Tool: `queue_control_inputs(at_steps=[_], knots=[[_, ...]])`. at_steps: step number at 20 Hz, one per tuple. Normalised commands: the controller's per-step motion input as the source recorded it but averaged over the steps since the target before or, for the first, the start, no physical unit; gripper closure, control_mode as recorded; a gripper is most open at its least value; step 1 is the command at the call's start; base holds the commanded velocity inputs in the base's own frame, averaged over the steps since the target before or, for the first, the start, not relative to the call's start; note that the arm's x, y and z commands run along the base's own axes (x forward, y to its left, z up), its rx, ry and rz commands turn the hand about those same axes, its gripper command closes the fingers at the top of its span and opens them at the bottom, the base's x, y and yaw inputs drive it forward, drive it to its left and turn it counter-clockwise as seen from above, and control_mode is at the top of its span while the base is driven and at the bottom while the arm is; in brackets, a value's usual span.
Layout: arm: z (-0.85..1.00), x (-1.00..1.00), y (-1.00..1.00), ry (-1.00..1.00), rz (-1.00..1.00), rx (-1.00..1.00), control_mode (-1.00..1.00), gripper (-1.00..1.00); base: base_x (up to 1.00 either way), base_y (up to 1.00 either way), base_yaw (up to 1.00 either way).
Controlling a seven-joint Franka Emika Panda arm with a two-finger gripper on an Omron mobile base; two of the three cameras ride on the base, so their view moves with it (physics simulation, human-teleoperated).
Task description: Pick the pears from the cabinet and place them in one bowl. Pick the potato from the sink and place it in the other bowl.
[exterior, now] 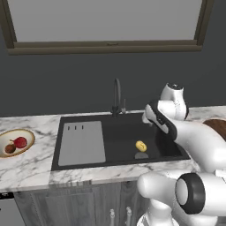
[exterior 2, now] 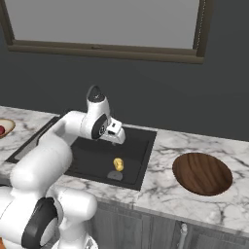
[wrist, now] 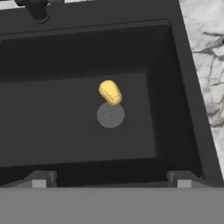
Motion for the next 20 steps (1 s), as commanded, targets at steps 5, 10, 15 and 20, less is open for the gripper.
queue_control_inputs(at_steps=[5,10,15,20], knots=[[-0.6,0.38,-0.01,0.03,0.0,0.0,-1.0,-1.0,0.0,0.0,0.0],[-0.89,0.48,0.0,0.0,0.0,0.0,-1.0,-1.0,0.0,0.0,0.0],[-0.55,0.41,0.0,0.03,0.0,0.0,-1.0,-1.0,0.0,0.0,0.0],[-0.28,0.29,0.0,0.04,0.04,0.0,-1.0,-1.0,0.0,0.0,0.0]])
